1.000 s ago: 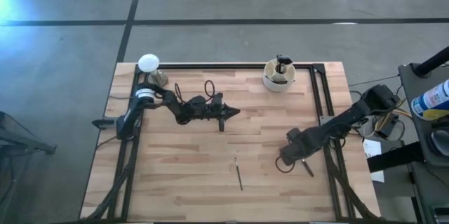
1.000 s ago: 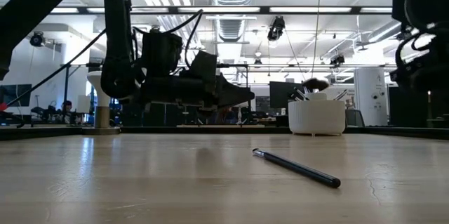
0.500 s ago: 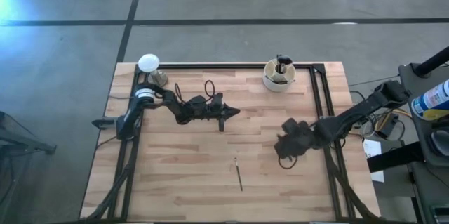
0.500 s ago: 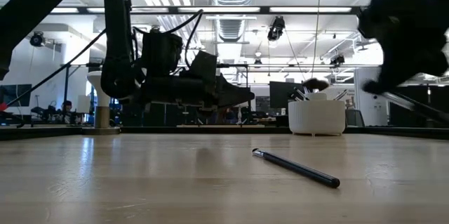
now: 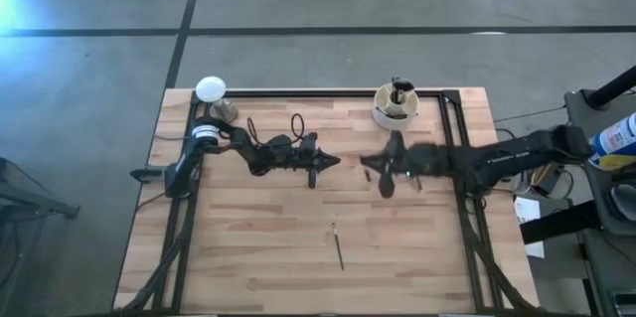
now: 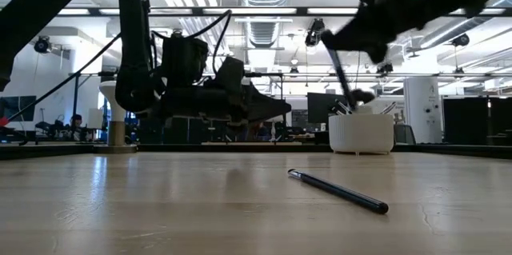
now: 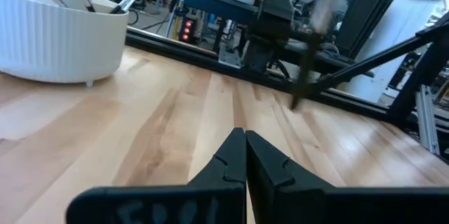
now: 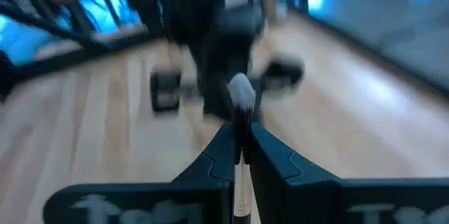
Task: Put items in baskets/containers
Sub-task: Put the black blush brush into the white pen organizer
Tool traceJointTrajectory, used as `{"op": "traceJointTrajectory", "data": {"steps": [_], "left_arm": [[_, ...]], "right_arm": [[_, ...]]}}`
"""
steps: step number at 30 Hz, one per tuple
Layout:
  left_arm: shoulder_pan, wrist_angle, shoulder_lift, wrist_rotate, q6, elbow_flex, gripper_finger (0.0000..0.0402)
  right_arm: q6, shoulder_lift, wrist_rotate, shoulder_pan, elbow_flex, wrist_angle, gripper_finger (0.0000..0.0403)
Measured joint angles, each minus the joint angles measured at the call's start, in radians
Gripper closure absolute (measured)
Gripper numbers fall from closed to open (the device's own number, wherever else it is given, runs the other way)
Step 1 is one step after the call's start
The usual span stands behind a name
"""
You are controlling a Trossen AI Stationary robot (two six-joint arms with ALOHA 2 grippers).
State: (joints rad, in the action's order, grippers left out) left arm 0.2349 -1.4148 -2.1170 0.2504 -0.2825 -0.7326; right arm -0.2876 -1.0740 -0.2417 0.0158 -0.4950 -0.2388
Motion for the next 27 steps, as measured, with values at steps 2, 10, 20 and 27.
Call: {"op": "traceJointTrajectory", "data": {"steps": [2, 10, 20, 27], "left_arm": [[0.000, -0.003, 0.001, 0.000, 0.002, 0.000, 0.0402], [0.001, -0.005, 0.003, 0.000, 0.019, 0.000, 0.0402], [0.001, -0.005, 0.003, 0.000, 0.036, 0.000, 0.0402], [0.001, -0.005, 0.004, 0.000, 0.043, 0.000, 0.0401]], "right_arm": [[0.096, 0.001, 0.060, -0.088, 0.008, -0.076, 0.0385], [0.321, 0.017, 0.024, -0.401, -0.013, -0.101, 0.0385], [0.453, 0.116, 0.059, -0.641, 0.057, -0.091, 0.0385], [0.473, 0.043, 0.148, -0.724, 0.148, -0.280, 0.0385]]}}
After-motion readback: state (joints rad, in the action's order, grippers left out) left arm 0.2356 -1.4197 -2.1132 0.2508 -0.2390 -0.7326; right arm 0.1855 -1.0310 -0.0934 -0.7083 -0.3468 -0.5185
